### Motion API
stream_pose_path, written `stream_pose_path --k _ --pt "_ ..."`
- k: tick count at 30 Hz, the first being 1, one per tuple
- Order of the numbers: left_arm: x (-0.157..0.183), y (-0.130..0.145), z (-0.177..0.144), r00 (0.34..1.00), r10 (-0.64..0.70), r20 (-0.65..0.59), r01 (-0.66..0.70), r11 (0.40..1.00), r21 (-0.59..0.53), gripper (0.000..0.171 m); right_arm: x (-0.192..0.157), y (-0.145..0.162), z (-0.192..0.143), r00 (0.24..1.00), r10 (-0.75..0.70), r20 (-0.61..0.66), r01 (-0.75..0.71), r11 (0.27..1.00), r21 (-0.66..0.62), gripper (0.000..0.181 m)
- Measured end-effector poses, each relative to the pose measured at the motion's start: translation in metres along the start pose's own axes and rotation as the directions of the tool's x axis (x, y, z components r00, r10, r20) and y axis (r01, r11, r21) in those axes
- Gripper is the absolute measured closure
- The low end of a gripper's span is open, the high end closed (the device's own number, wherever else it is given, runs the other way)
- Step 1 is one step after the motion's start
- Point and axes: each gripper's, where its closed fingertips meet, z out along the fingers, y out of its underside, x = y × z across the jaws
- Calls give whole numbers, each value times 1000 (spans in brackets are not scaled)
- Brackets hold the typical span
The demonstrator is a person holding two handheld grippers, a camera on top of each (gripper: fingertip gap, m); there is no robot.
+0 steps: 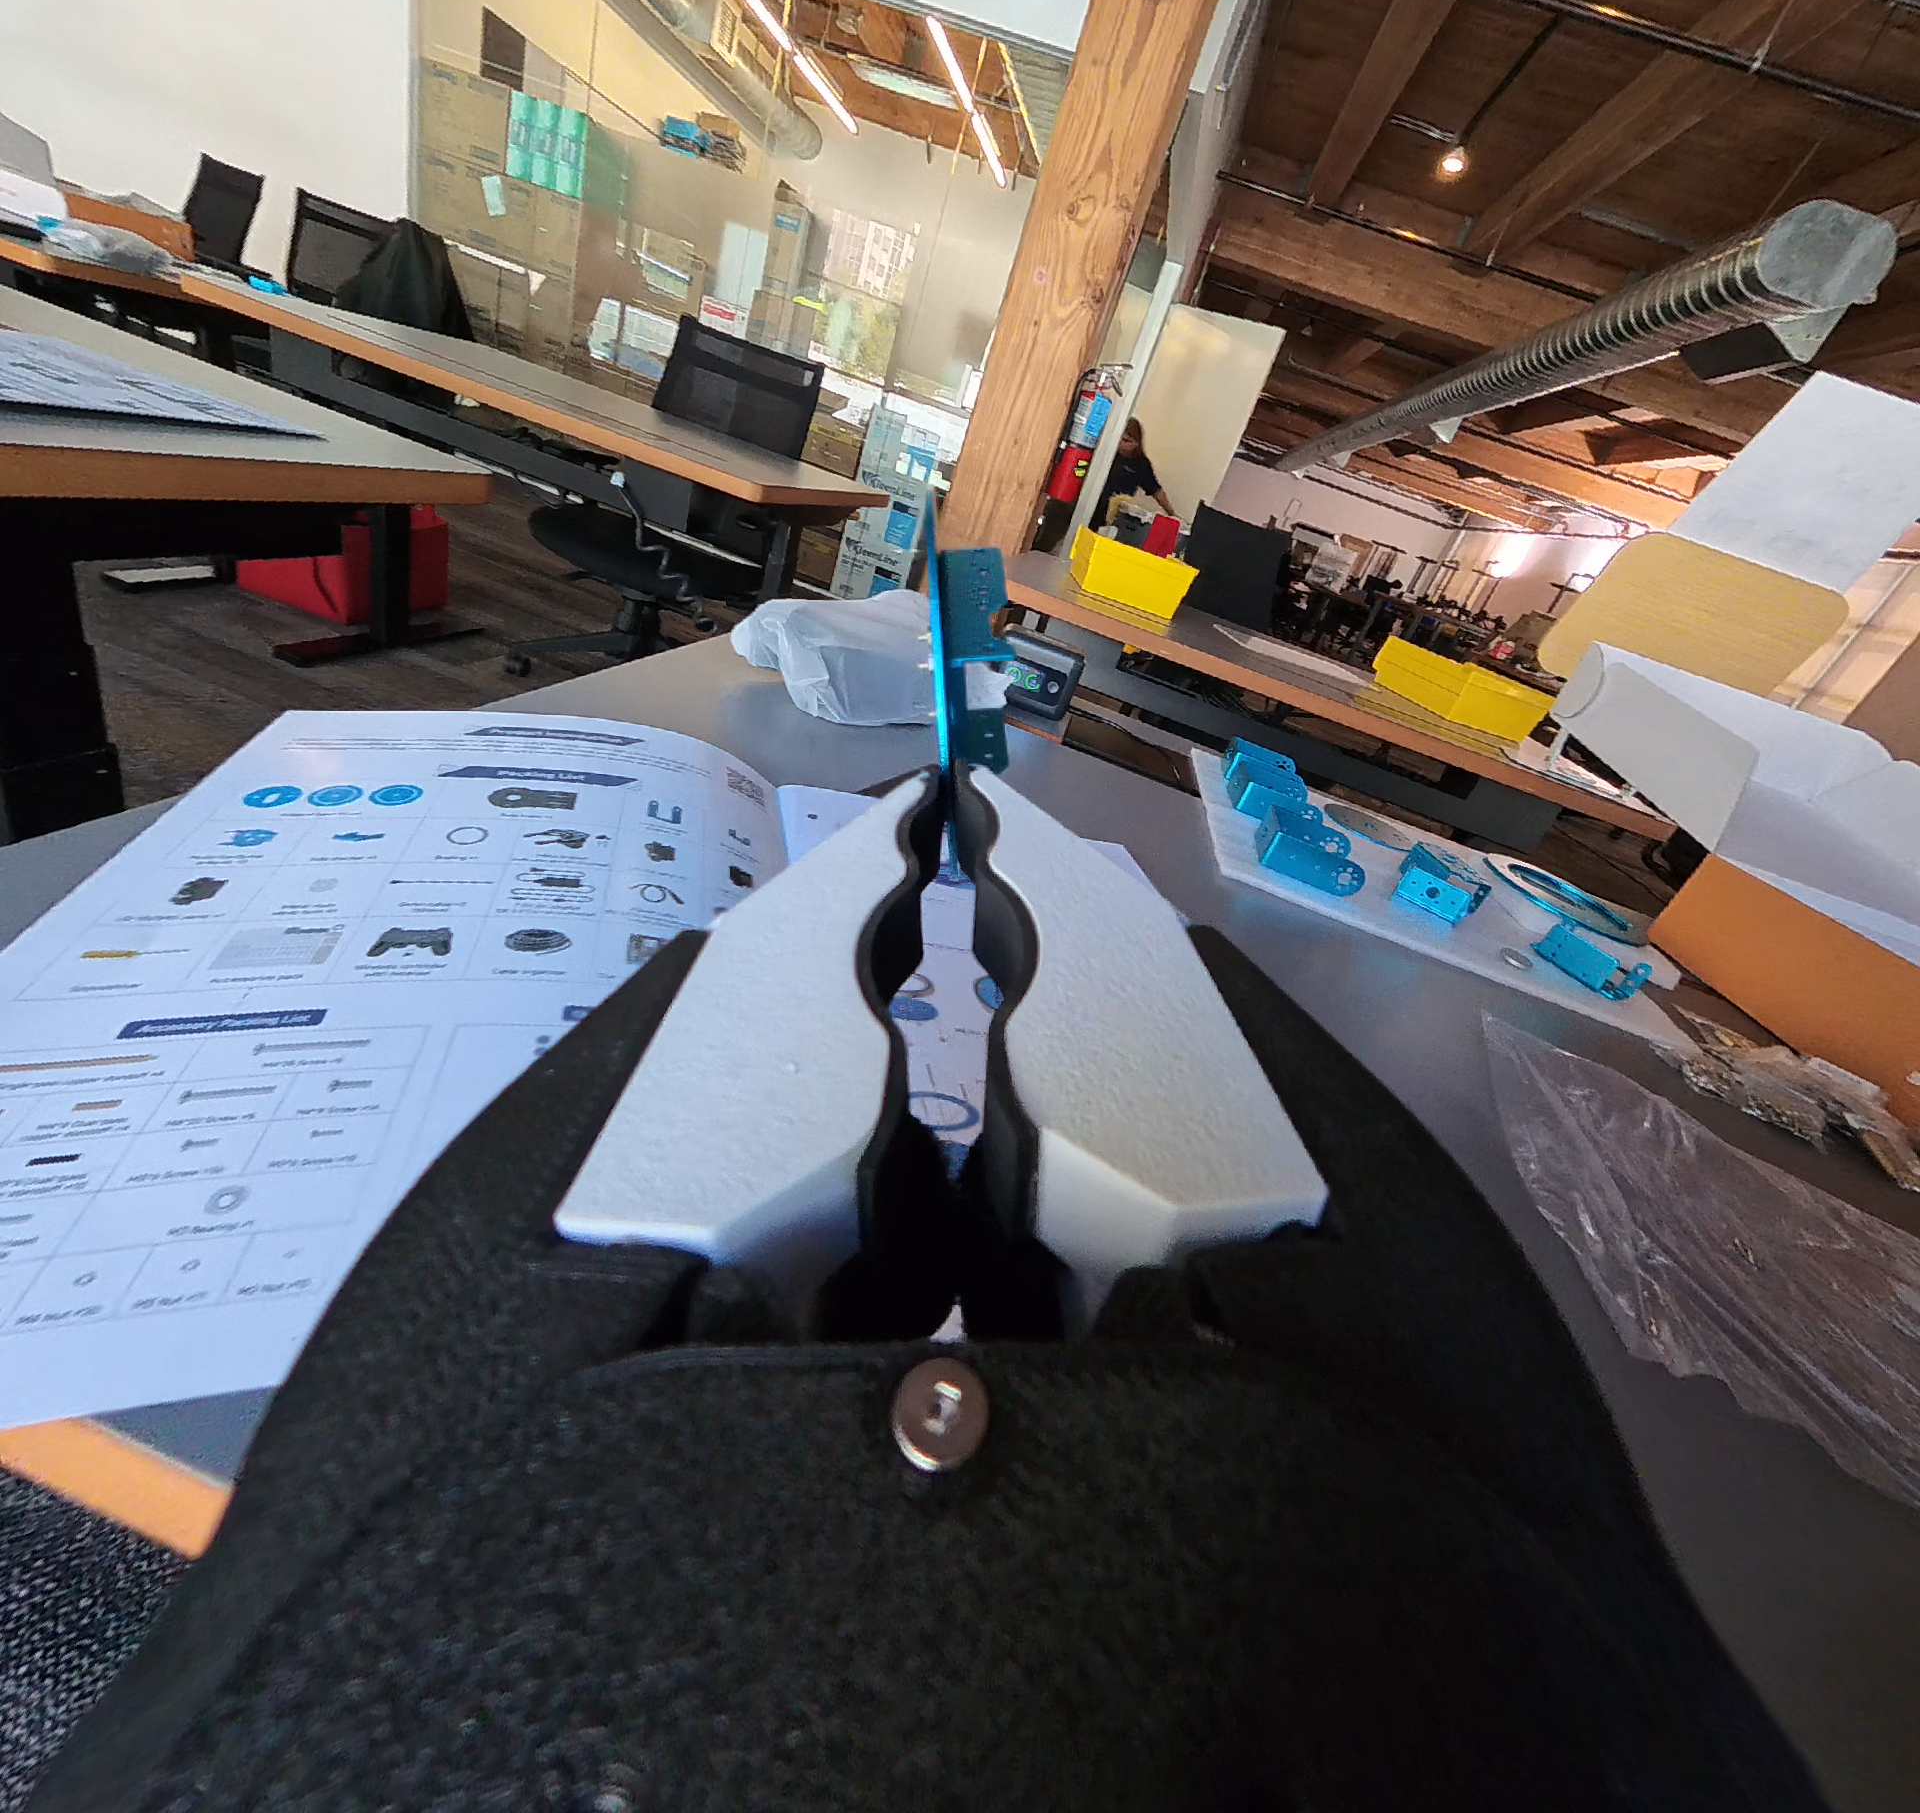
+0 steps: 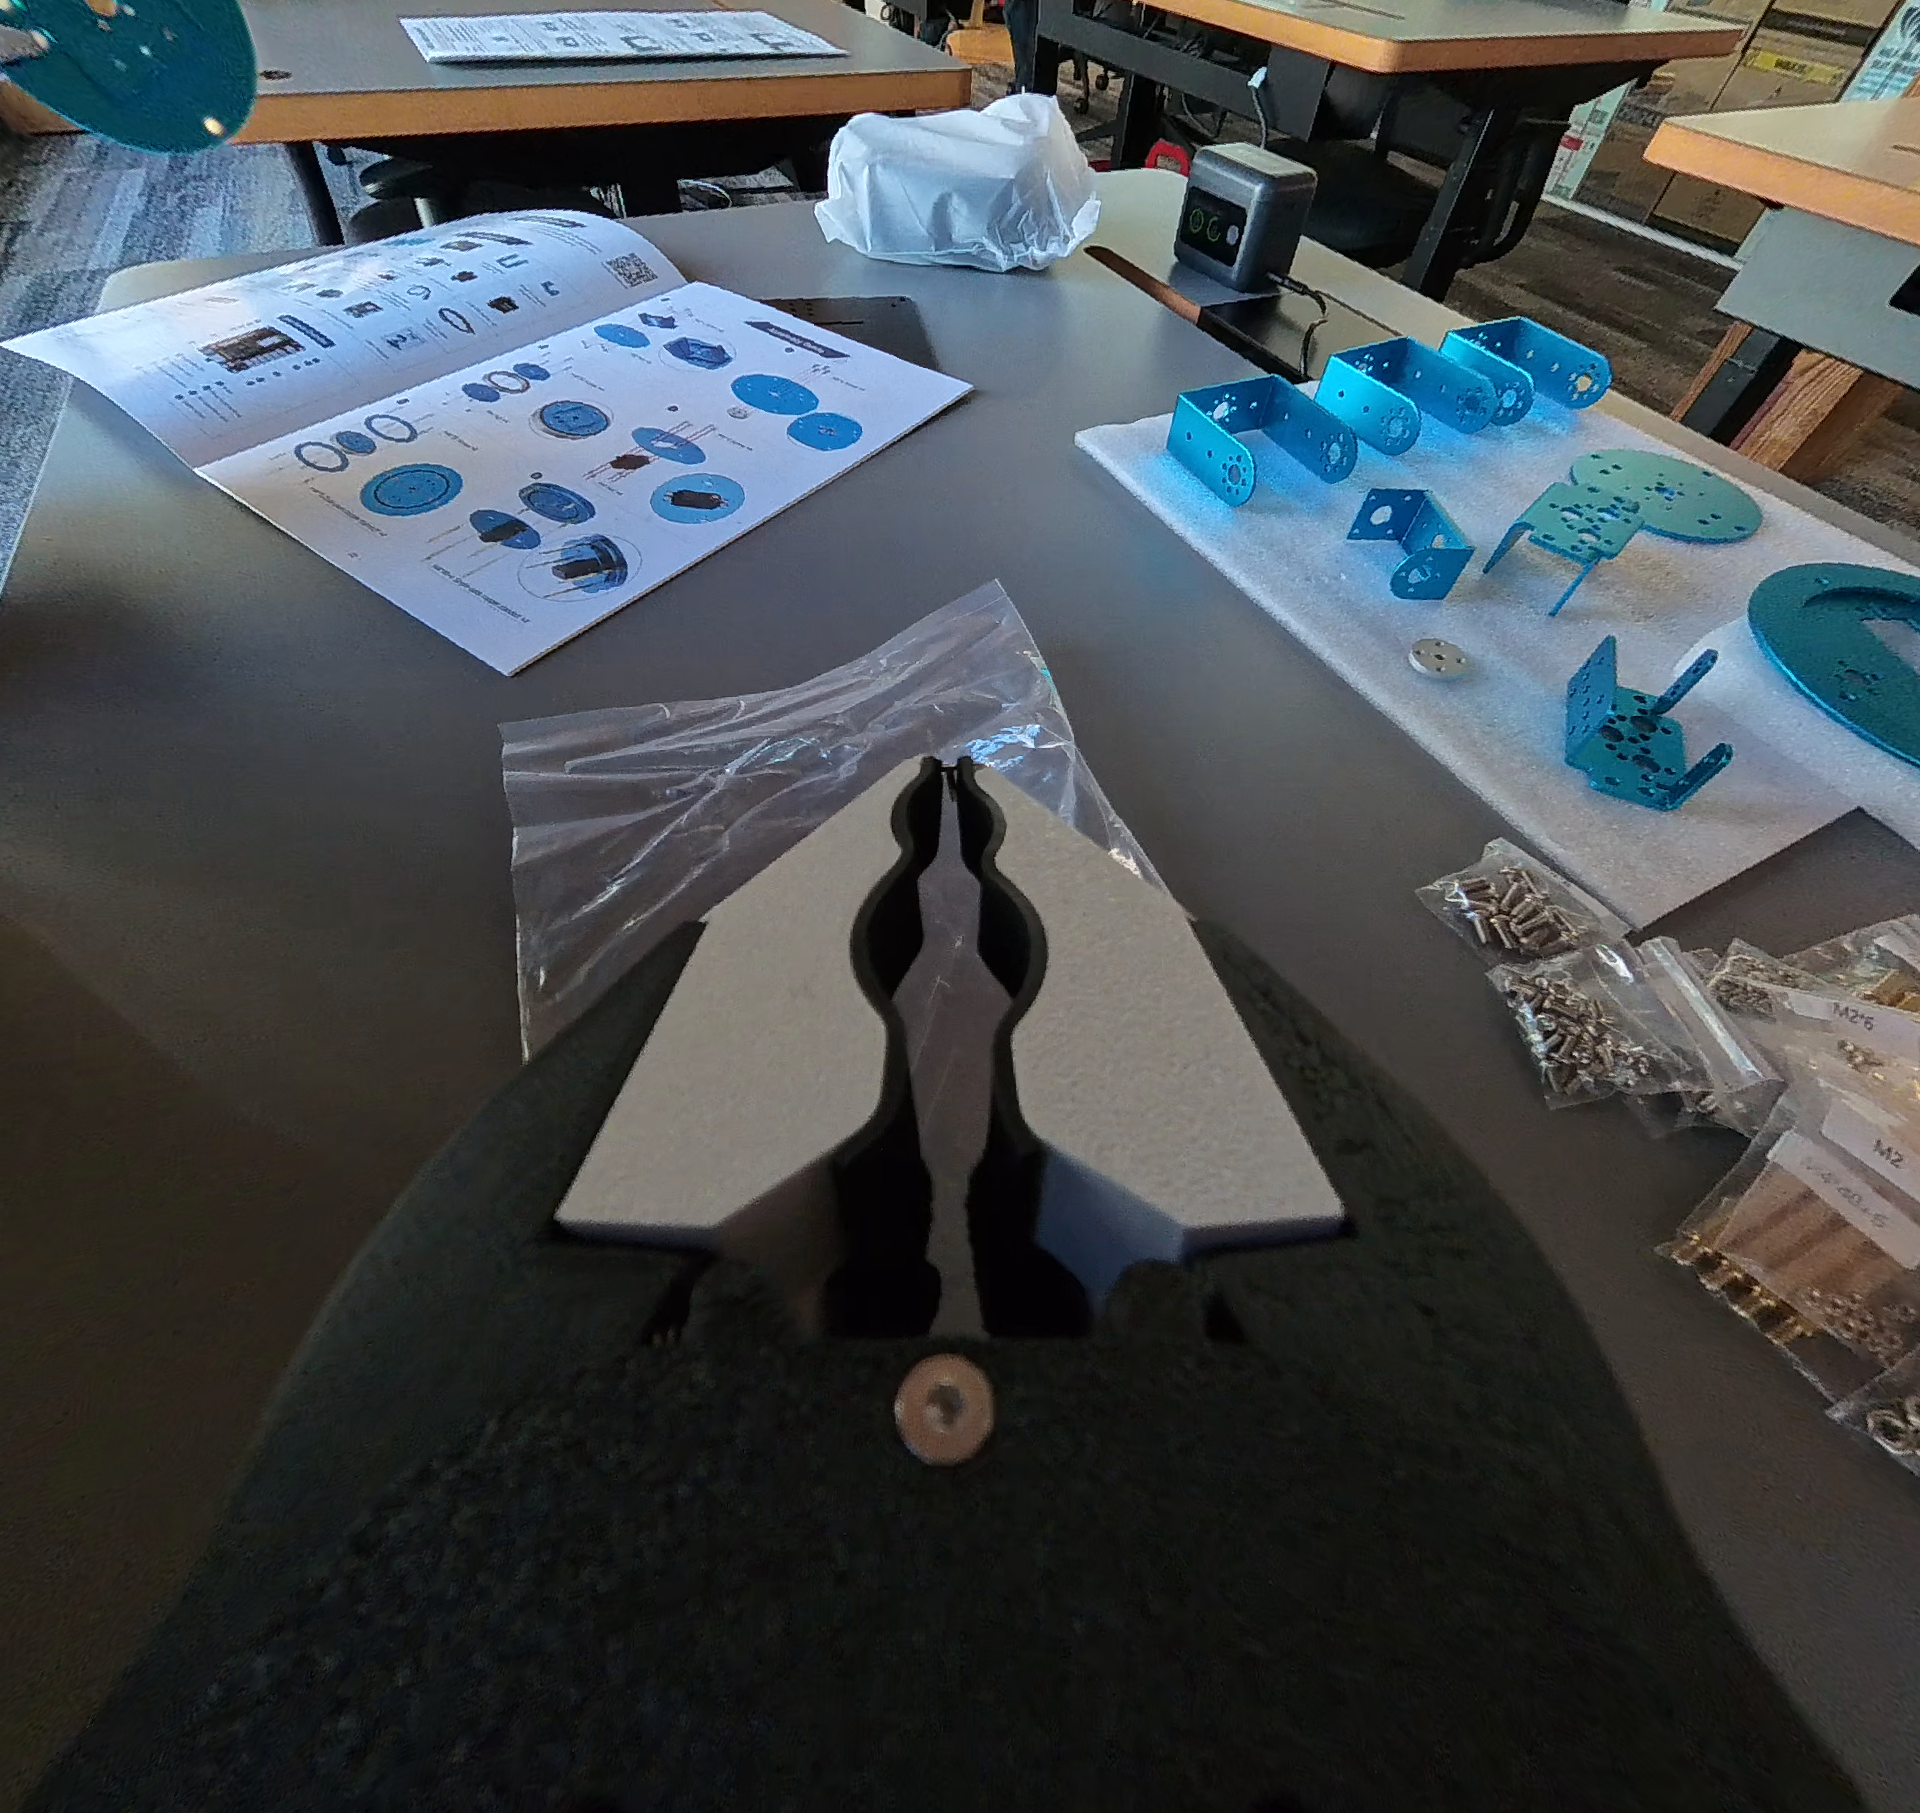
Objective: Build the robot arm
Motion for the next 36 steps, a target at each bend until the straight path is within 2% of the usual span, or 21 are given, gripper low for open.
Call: stream_pose_path --k 3,5,7,9,12,15,19,21,23,25,26,28,29,30,31,33,36 --pt "19 7 5 996 -9 -91 5 999 -43 171 -4 -4 1 1000 21 21 -22 1000 21 180" --pt "50 19 12 976 -19 -217 -7 993 -118 171 -13 -19 2 992 94 82 -101 991 90 180" --pt "88 35 17 940 -16 -341 -55 979 -197 171 -28 -40 5 963 183 200 -218 962 167 180" --pt "130 51 20 887 -12 -462 -119 960 -255 171 -38 -57 8 913 276 300 -348 910 223 180" --pt "187 72 23 795 -86 -601 -157 927 -341 171 -53 -73 7 772 391 501 -548 808 215 180" --pt "230 85 27 718 -120 -685 -206 904 -375 171 -60 -78 6 670 436 601 -649 737 189 181" --pt "272 89 31 662 -104 -742 -245 906 -345 171 -63 -75 6 611 474 634 -697 702 147 181" --pt "285 96 31 642 -158 -751 -234 892 -388 171 -63 -78 3 597 470 650 -708 690 151 181" --pt "294 103 29 604 -330 -725 -141 851 -505 171 -63 -80 -1 623 443 644 -686 705 179 181" --pt "299 114 25 548 -518 -657 -49 764 -643 171 -60 -82 -7 693 393 605 -627 742 236 181" --pt "302 117 23 505 -612 -608 0 704 -710 171 -58 -81 -9 729 368 578 -592 763 261 181" --pt "310 115 16 370 -794 -483 97 550 -830 171 -51 -80 -13 793 326 516 -529 788 315 181" --pt "313 111 13 298 -861 -412 141 467 -873 171 -48 -81 -17 825 291 485 -489 799 351 181" --pt "315 109 12 252 -896 -365 165 412 -896 171 -44 -81 -21 857 257 446 -444 808 387 181" --pt "317 108 10 233 -908 -348 168 390 -905 171 -40 -82 -24 887 226 402 -397 819 415 181" --pt "321 106 6 227 -910 -348 166 388 -907 171 -38 -82 -27 928 161 337 -306 846 438 181" --pt "328 102 -2 188 -927 -325 153 354 -923 171 -44 -78 -28 949 69 308 -200 886 418 181"
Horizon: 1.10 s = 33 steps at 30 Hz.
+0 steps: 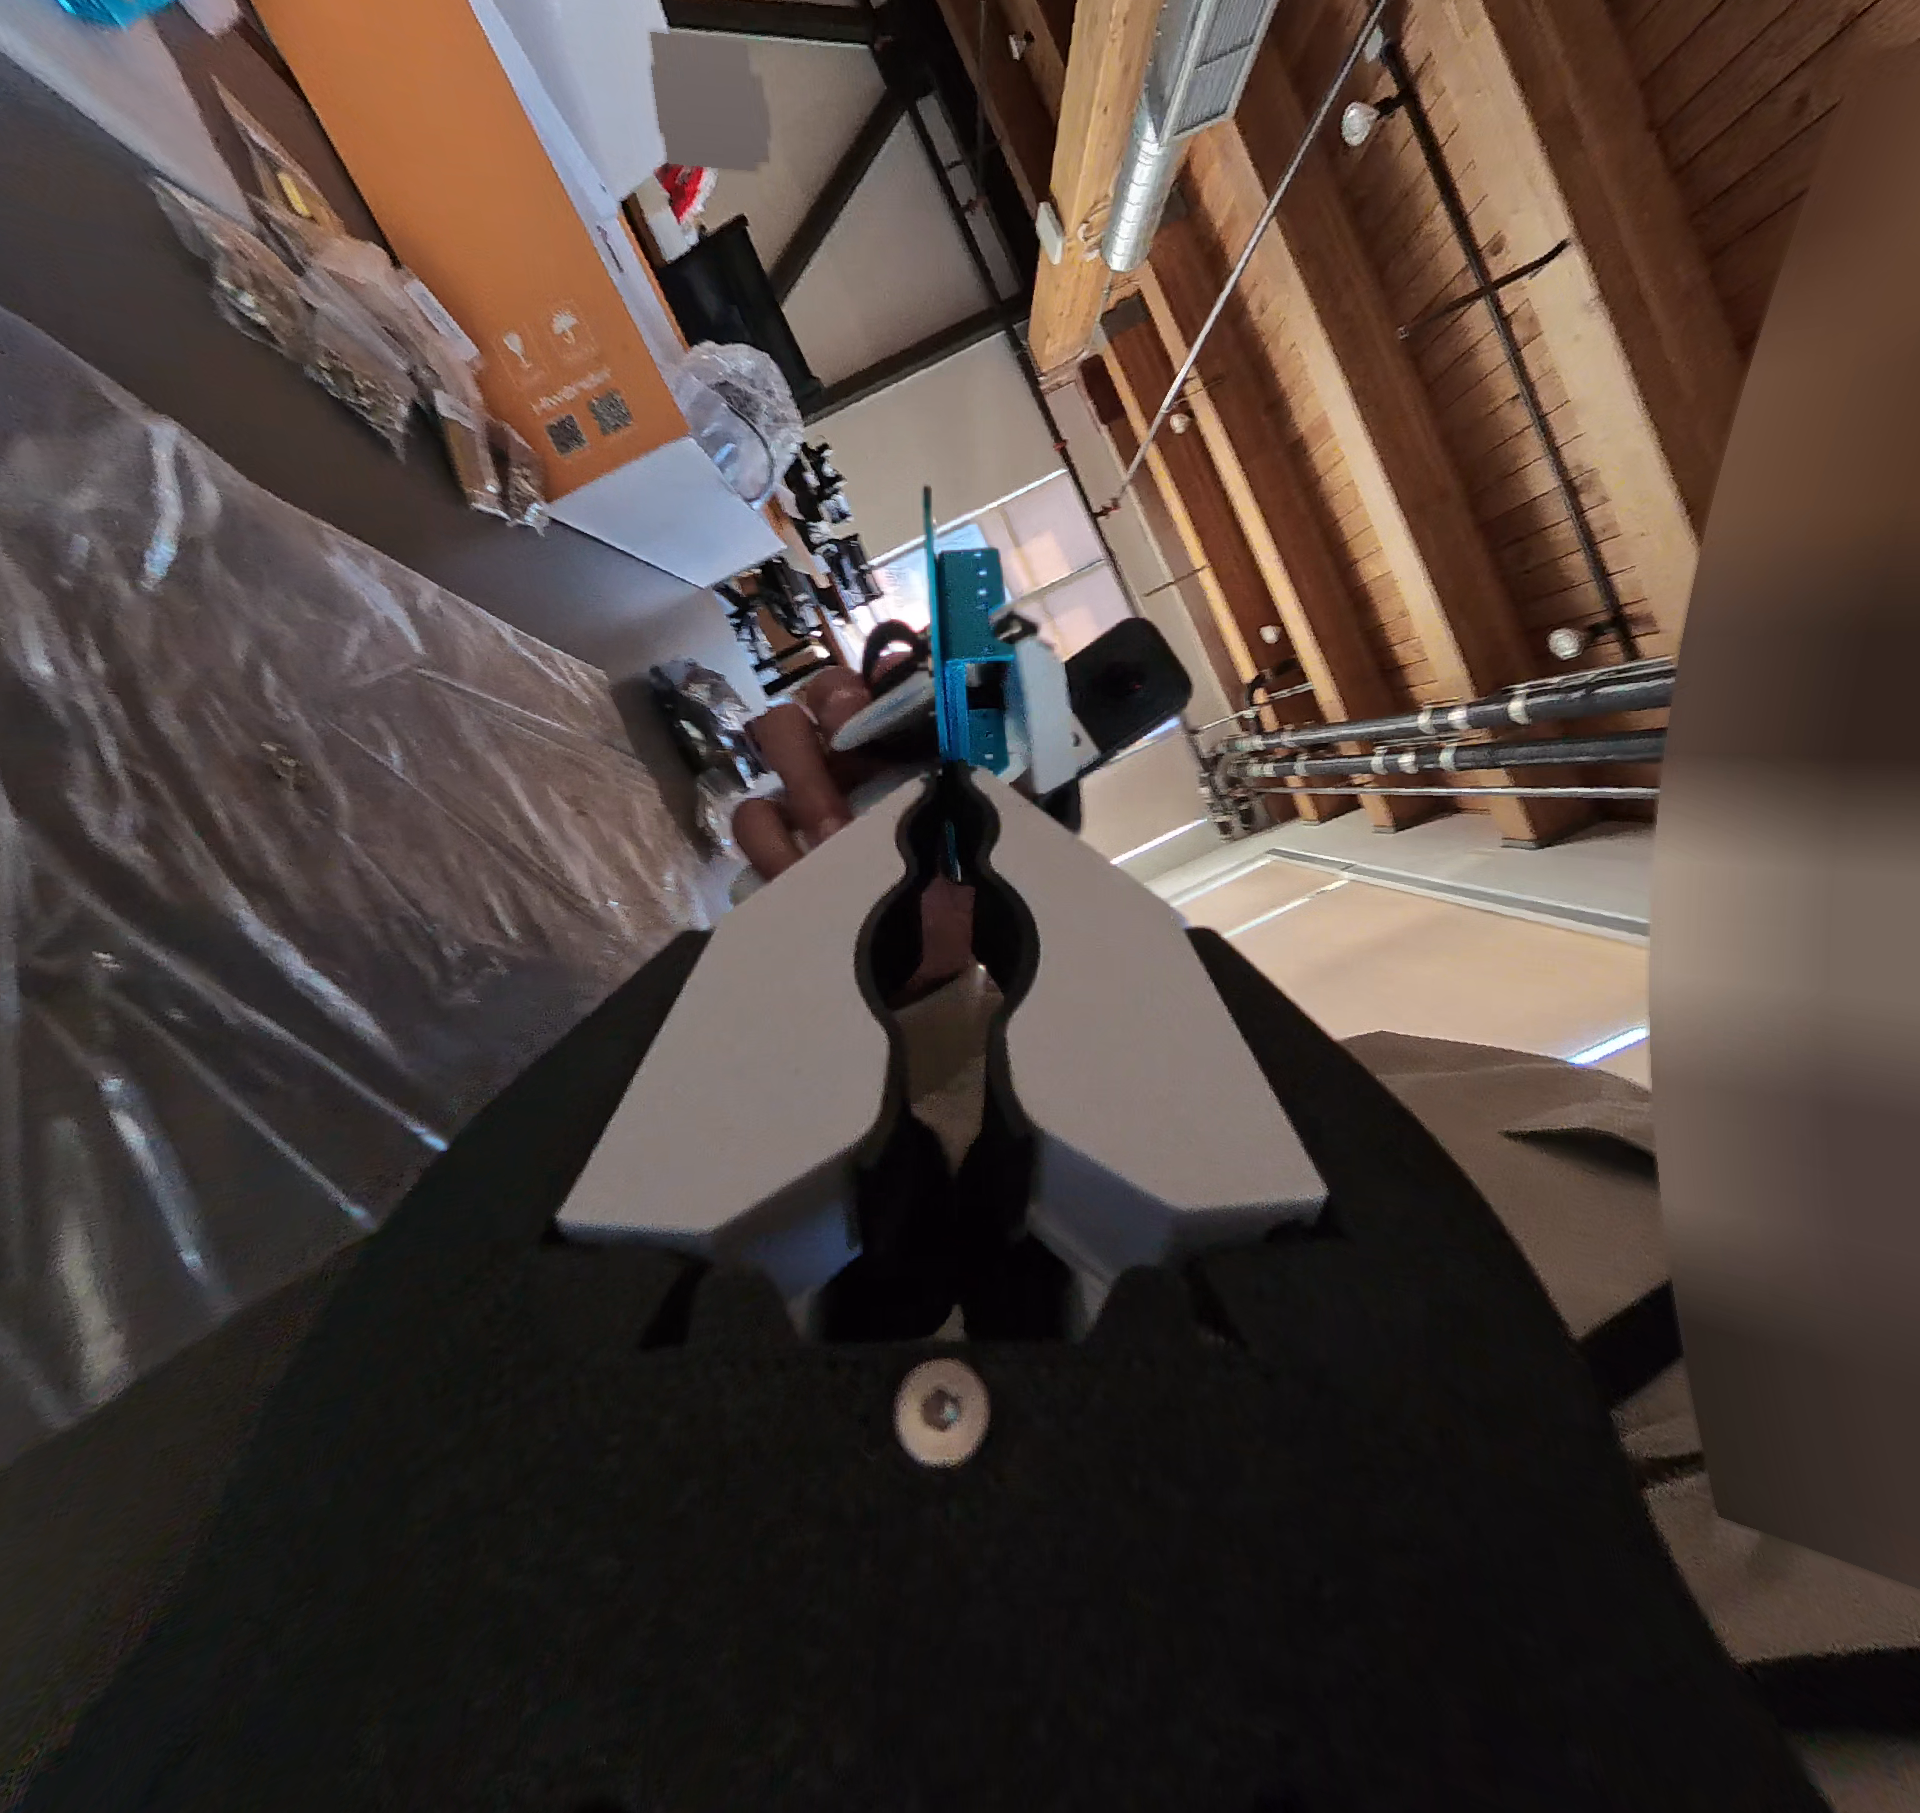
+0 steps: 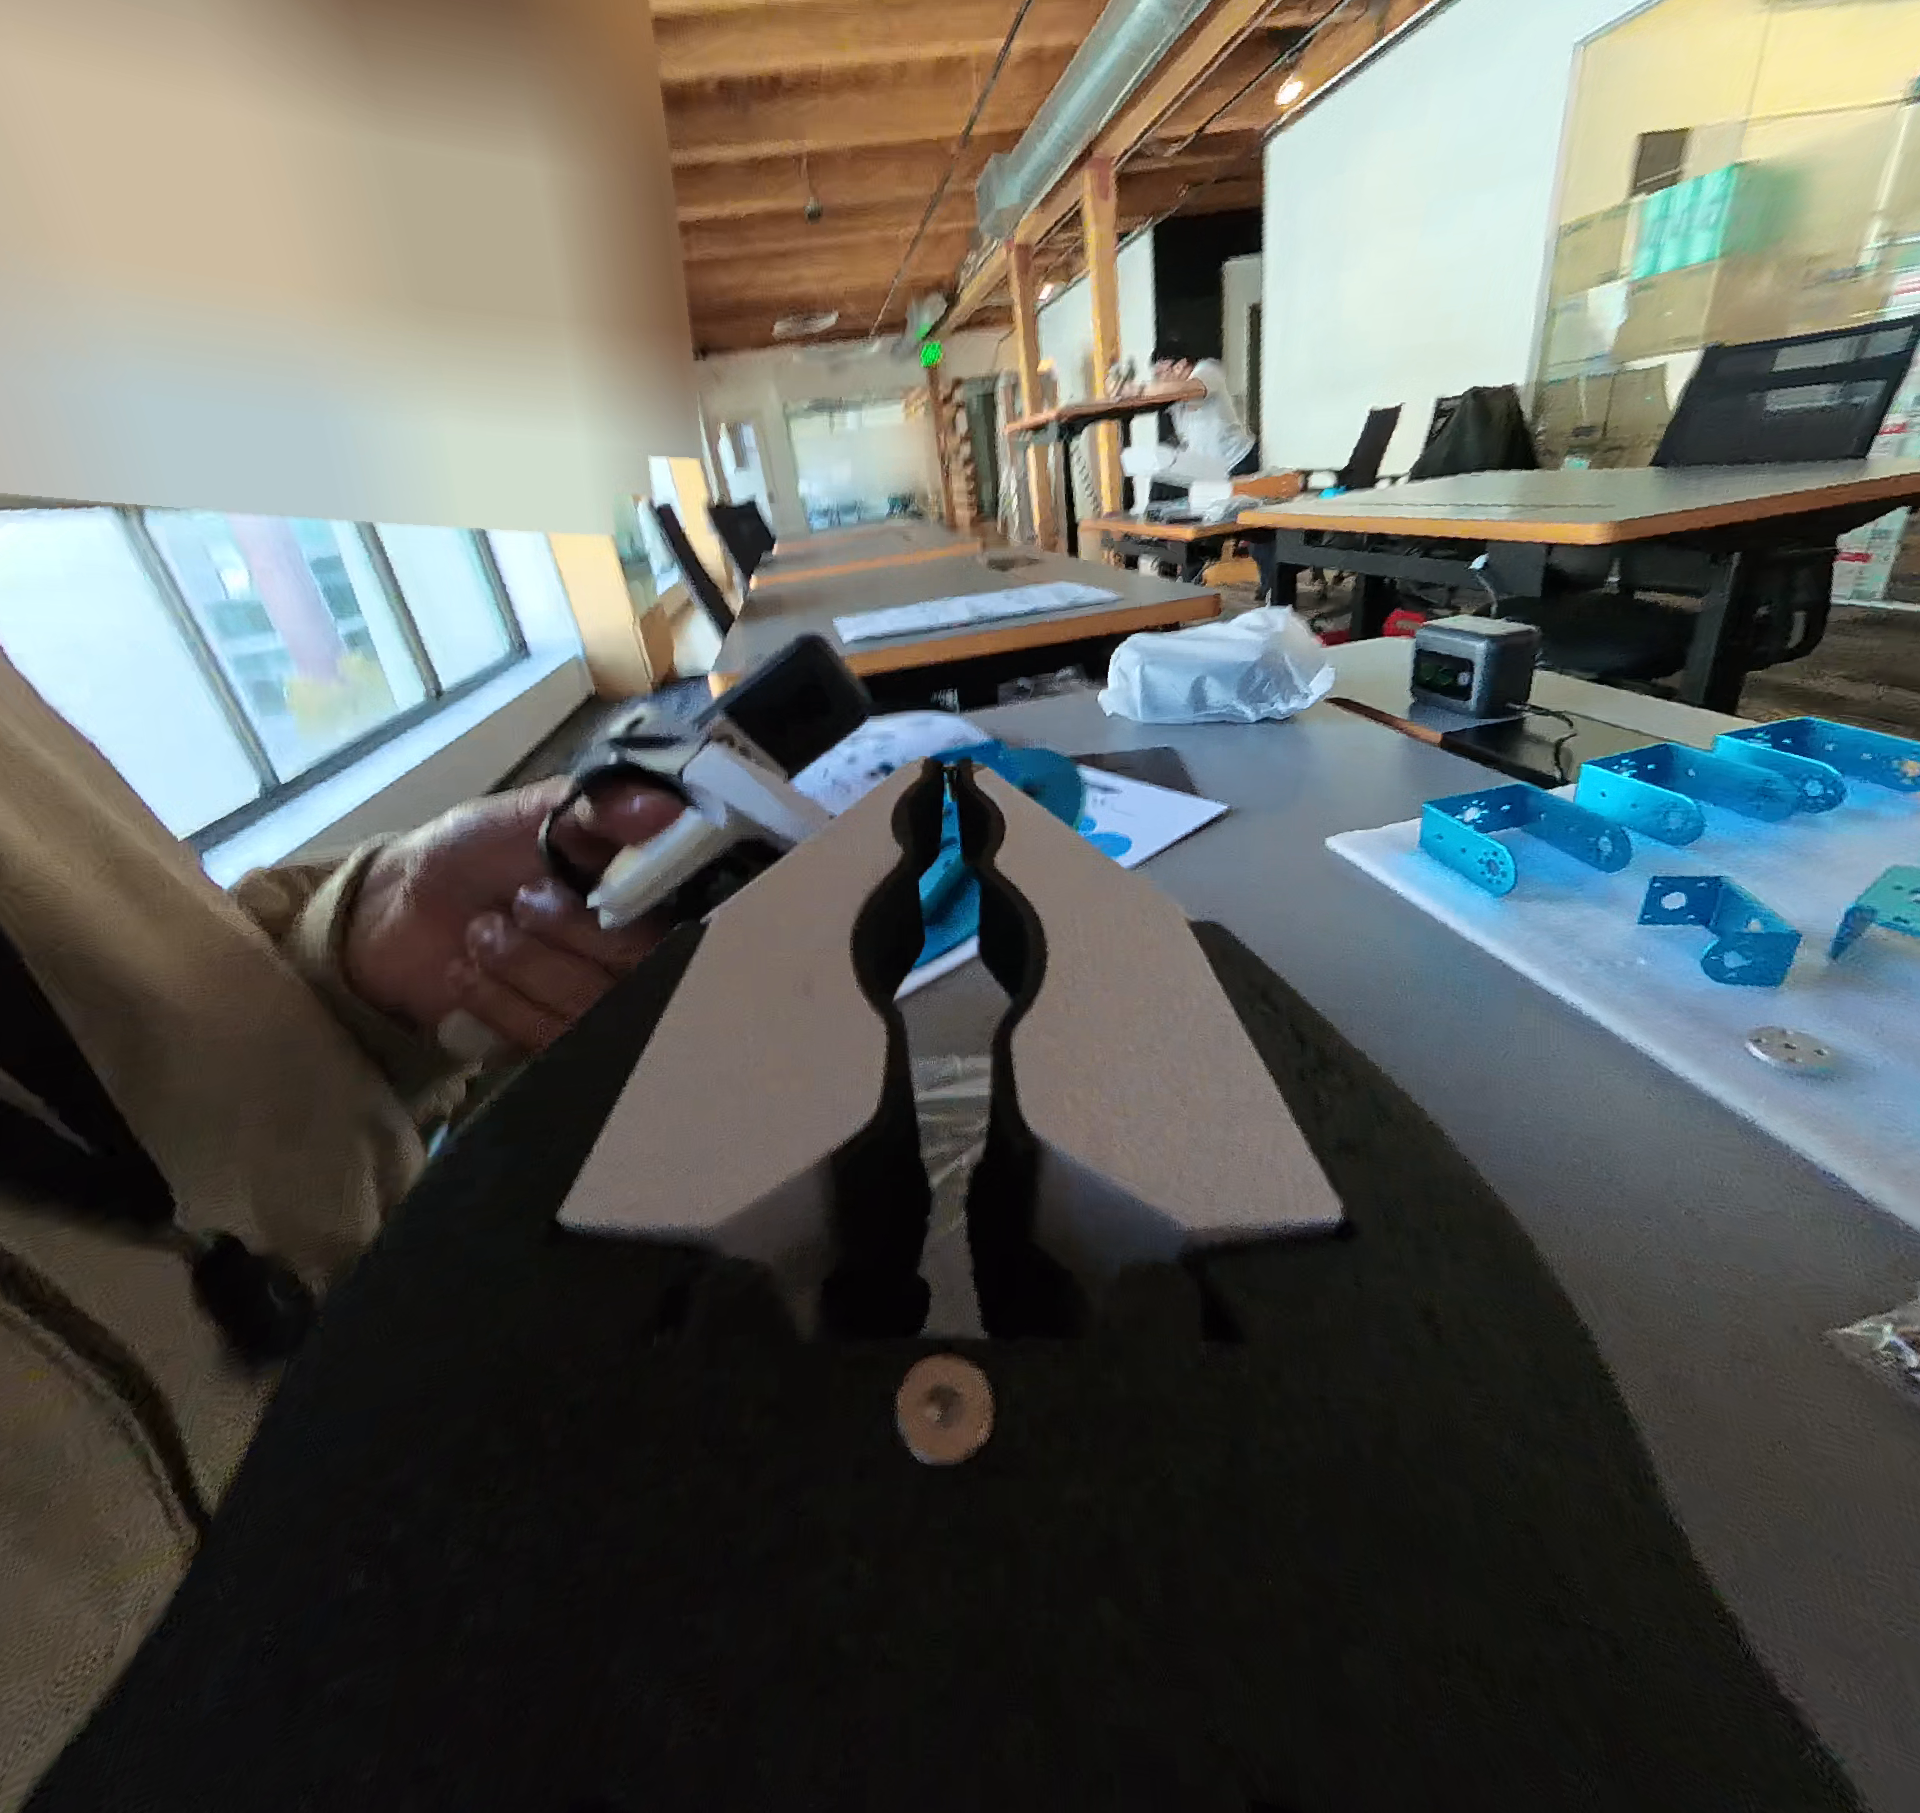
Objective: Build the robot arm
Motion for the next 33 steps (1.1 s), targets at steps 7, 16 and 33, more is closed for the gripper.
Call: stream_pose_path --k 7,16,33 --pt "2 20 0 992 -120 -49 117 991 -63 171 -16 9 -8 985 -28 168 62 977 -203 181" --pt "-5 34 0 981 -195 -11 193 977 -92 171 -20 31 -3 960 -65 271 153 935 -319 181" --pt "-23 33 -7 989 -99 111 110 989 -99 171 -8 59 -1 952 -207 228 290 852 -437 181"
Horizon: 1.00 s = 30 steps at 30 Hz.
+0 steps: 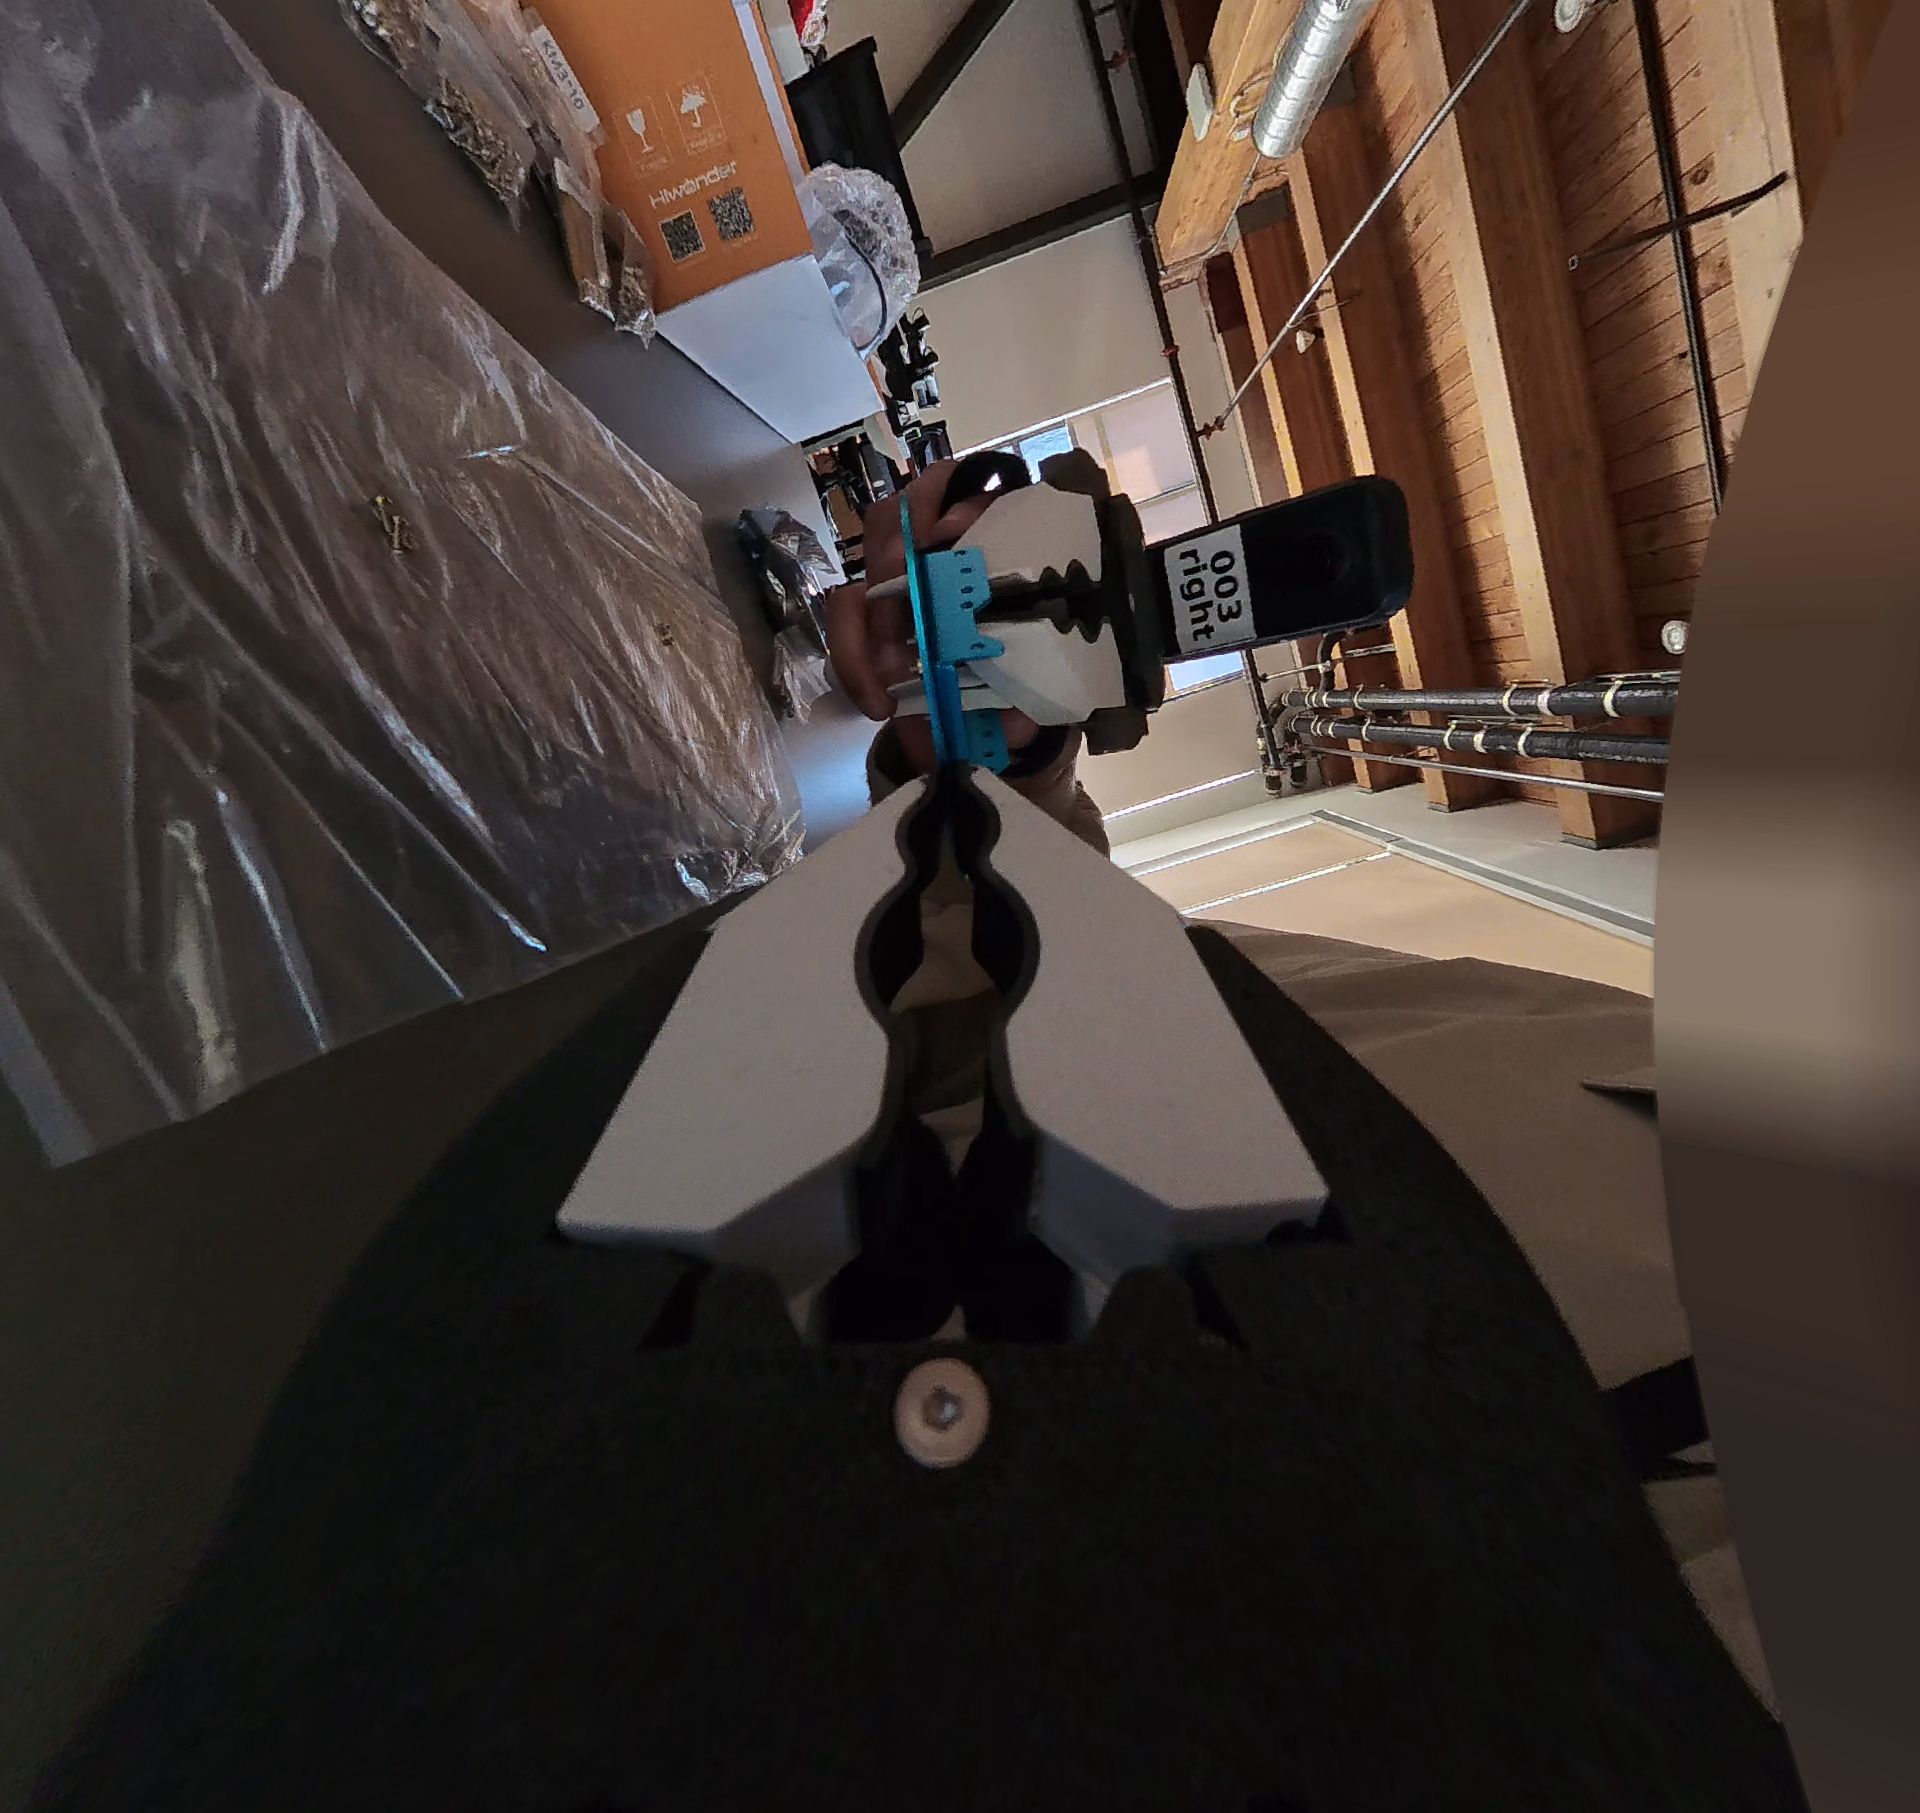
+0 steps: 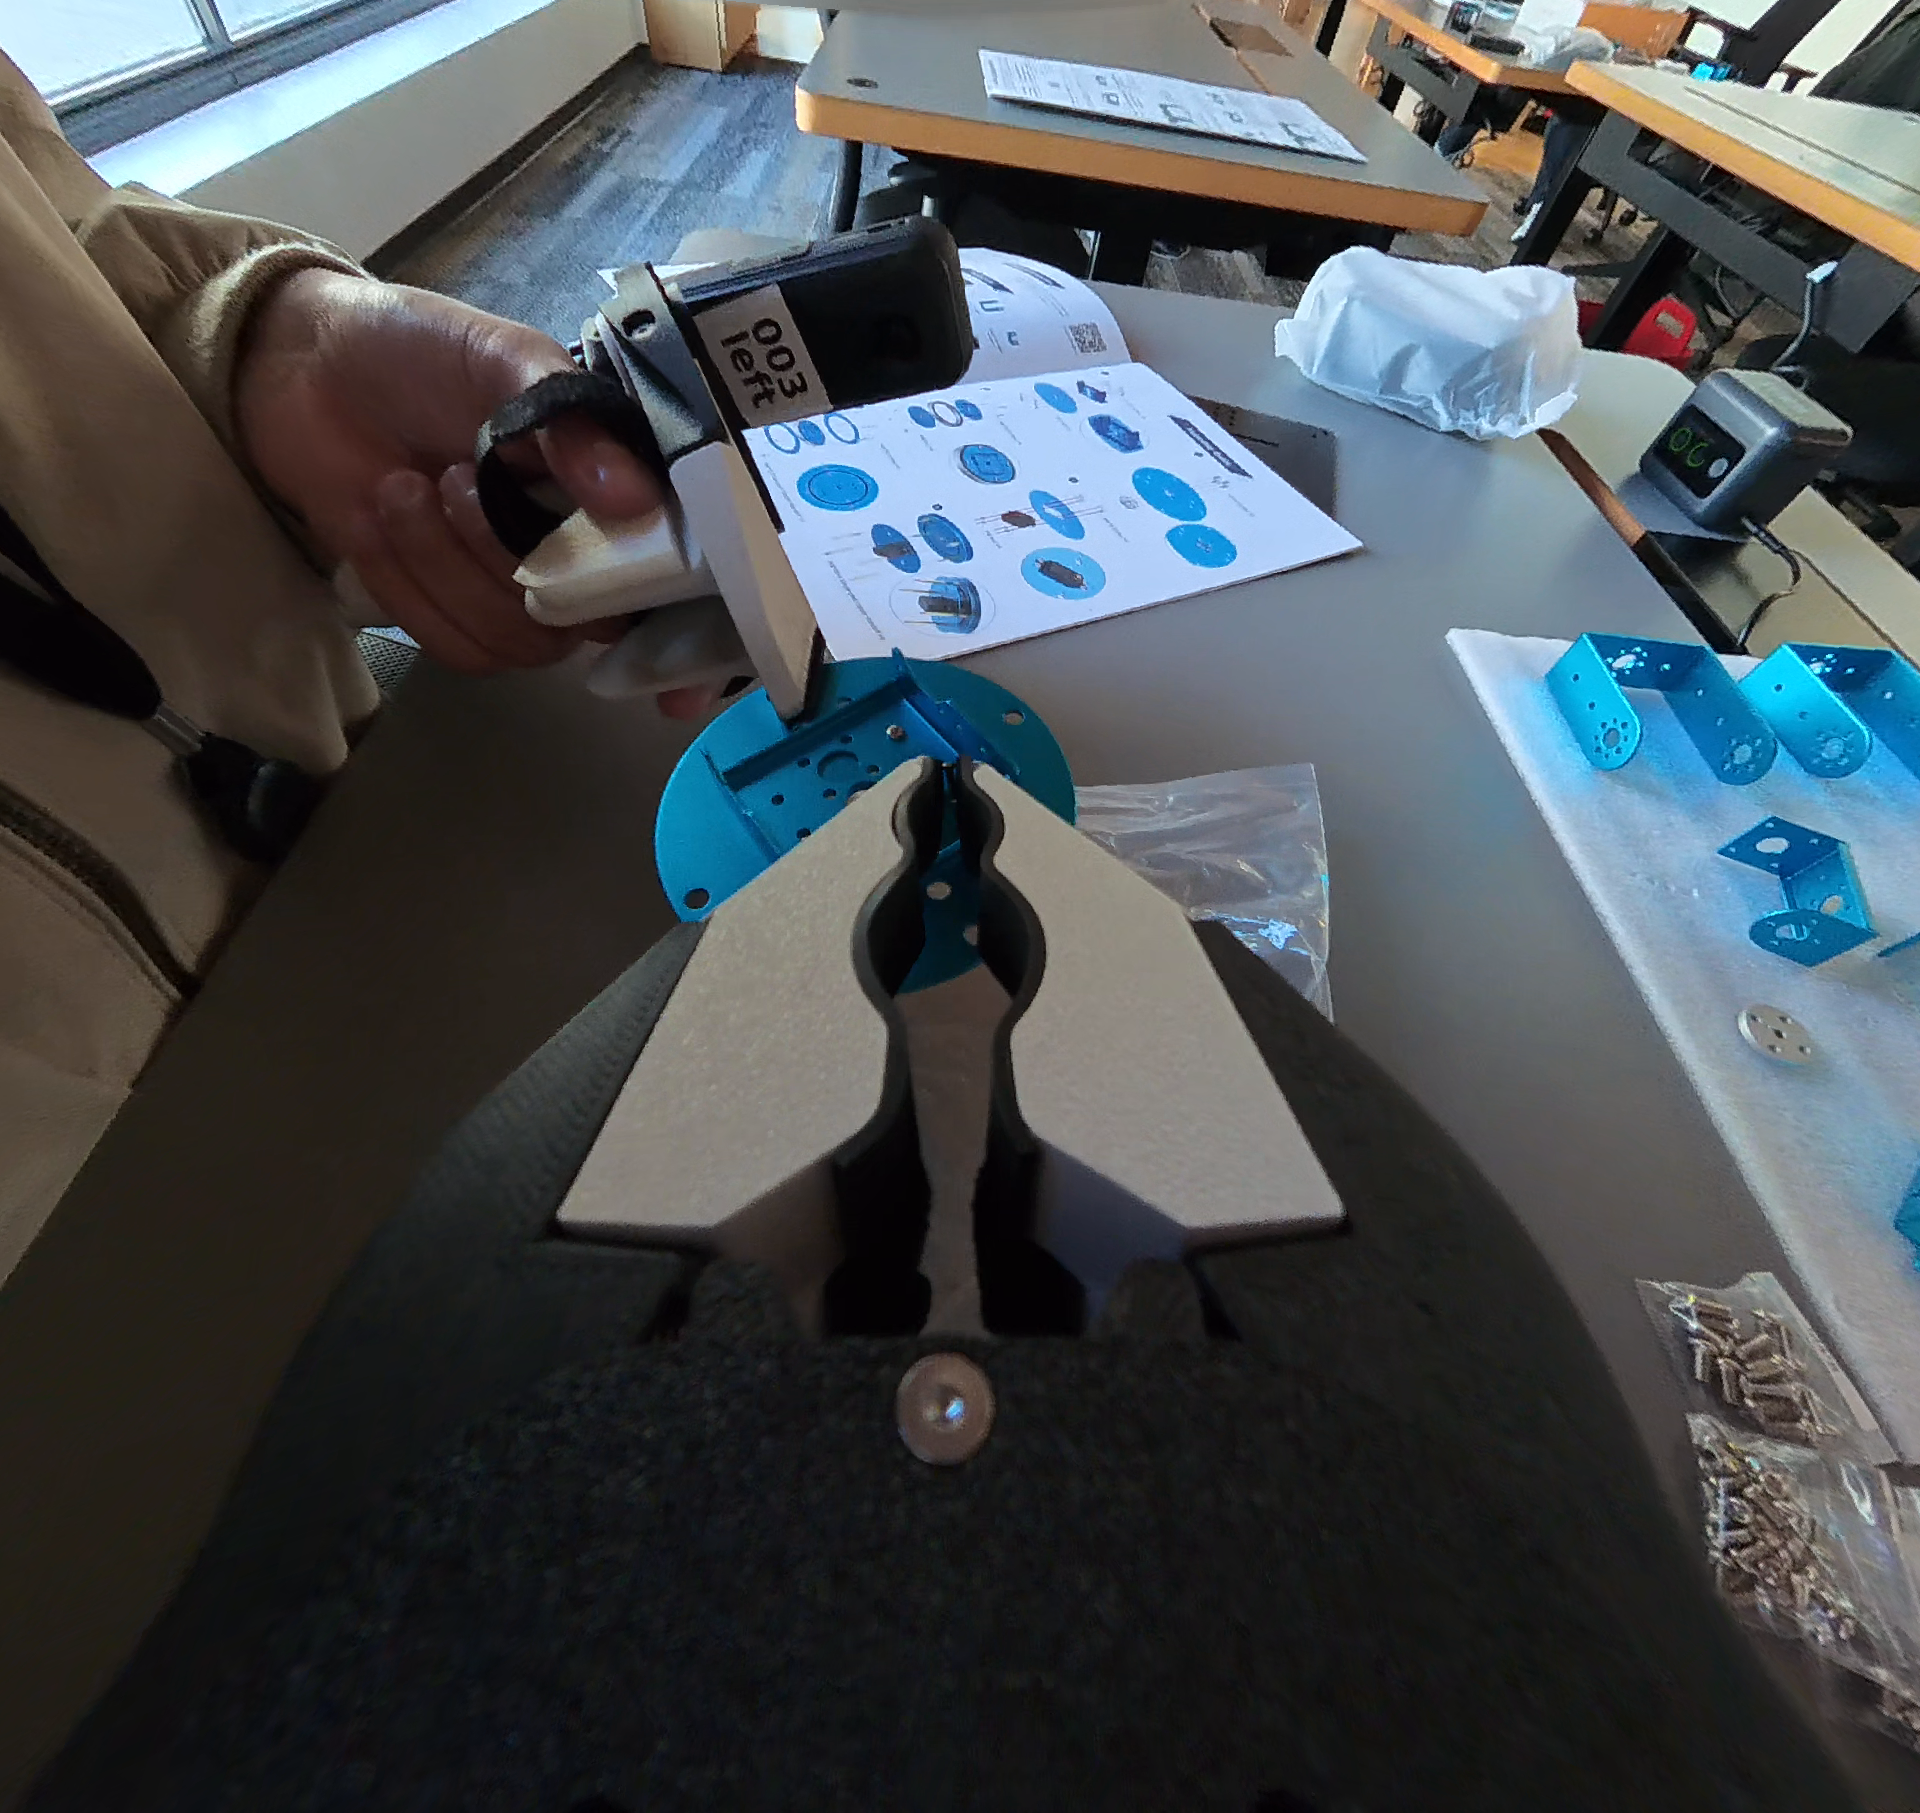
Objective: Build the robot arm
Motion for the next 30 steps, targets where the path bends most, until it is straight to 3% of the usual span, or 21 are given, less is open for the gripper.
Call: stream_pose_path --k 30 --pt "-11 0 0 1000 -10 22 9 1000 6 171 0 9 -4 999 -24 -26 22 997 -79 181"
